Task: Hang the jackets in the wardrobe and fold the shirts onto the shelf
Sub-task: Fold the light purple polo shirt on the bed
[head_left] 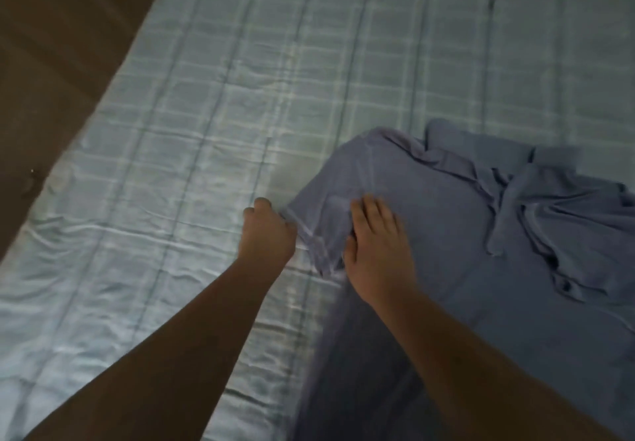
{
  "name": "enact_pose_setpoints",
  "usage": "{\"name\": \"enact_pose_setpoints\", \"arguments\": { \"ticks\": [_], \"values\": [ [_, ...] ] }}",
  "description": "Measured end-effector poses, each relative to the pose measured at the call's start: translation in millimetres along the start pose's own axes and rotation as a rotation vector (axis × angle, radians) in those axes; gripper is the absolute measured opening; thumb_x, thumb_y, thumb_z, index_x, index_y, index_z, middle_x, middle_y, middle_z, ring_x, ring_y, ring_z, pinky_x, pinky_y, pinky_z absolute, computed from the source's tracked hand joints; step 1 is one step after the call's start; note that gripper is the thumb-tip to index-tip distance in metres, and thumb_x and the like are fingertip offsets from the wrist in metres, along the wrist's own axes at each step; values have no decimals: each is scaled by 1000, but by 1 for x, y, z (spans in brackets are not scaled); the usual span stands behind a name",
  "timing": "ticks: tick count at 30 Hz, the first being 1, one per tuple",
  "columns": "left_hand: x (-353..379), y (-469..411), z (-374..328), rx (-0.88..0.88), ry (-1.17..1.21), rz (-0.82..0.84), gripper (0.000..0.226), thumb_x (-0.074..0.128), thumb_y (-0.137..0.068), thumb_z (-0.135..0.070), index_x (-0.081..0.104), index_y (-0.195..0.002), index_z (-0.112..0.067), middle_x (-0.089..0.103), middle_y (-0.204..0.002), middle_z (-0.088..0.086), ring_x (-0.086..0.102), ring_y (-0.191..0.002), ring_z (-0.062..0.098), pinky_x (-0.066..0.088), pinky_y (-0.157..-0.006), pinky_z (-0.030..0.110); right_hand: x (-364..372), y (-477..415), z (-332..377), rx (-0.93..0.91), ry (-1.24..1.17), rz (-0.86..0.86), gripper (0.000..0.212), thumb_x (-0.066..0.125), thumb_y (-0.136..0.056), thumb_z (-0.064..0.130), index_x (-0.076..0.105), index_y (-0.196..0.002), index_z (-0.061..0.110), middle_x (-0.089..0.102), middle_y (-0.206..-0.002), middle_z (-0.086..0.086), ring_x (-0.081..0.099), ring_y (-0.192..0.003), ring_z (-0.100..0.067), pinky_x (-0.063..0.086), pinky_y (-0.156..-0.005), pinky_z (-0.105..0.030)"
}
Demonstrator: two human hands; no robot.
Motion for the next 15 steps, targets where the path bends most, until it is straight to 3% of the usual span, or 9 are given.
{"name": "enact_pose_setpoints", "arguments": {
  "ticks": [3, 6, 9, 11, 13, 15],
  "values": [
    [1, -19, -4, 18, 64, 134, 28, 66, -87, -26, 60, -106, -6, 64, -95, 10, 65, -93, 31, 42, -70, 28, 16, -3, 9, 33, 81, 54, 66, 26, -94, 37, 27, -155, 12, 26, -162, -8, 25, -149, -28, 19, -121, -52],
    [-2, -34, -14, 52, 136, 261, 10, 63, -87, -24, 63, -86, -13, 63, -79, 3, 65, -84, 27, 40, -66, 26, 22, -1, 13, 61, 125, 85, 67, 21, -96, 41, 21, -157, 15, 18, -165, -7, 19, -151, -27, 14, -122, -54],
    [-14, -50, -15, 23, 366, 216, 8, 55, -88, -23, 57, -82, -18, 59, -76, 3, 59, -74, 23, 46, -64, 31, 13, -7, 23, 79, 105, 50, 66, 22, -97, 42, 24, -157, 15, 21, -163, -9, 22, -150, -29, 16, -121, -54],
    [-23, -61, -8, -48, 531, 188, 9, 52, -89, -28, 52, -81, -30, 59, -83, 8, 61, -77, 28, 57, -65, 40, 4, -16, 29, 91, 48, -10, 65, 23, -96, 39, 26, -156, 14, 27, -161, -11, 25, -148, -30, 18, -120, -54],
    [-30, -69, 0, -19, 532, 186, 16, 50, -92, -30, 47, -79, -38, 58, -88, 11, 65, -83, 35, 60, -66, 55, 0, -29, 29, 118, 16, -55, 63, 22, -97, 36, 26, -156, 15, 28, -161, -11, 24, -148, -29, 17, -121, -53],
    [-33, -75, 2, 91, 451, 175, 11, 48, -97, -27, 45, -88, -32, 55, -84, 9, 63, -80, 35, 59, -67, 56, 5, -40, 27, 148, 35, -45, 61, 21, -99, 36, 23, -157, 16, 25, -162, -9, 21, -149, -28, 15, -121, -53]
  ]
}}
Point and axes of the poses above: each hand's wrist, its own y-axis away from the middle knuckle, its own x-axis out of the palm, z = x × y, the point moved 1 cm from there along -y, towards the middle knuckle
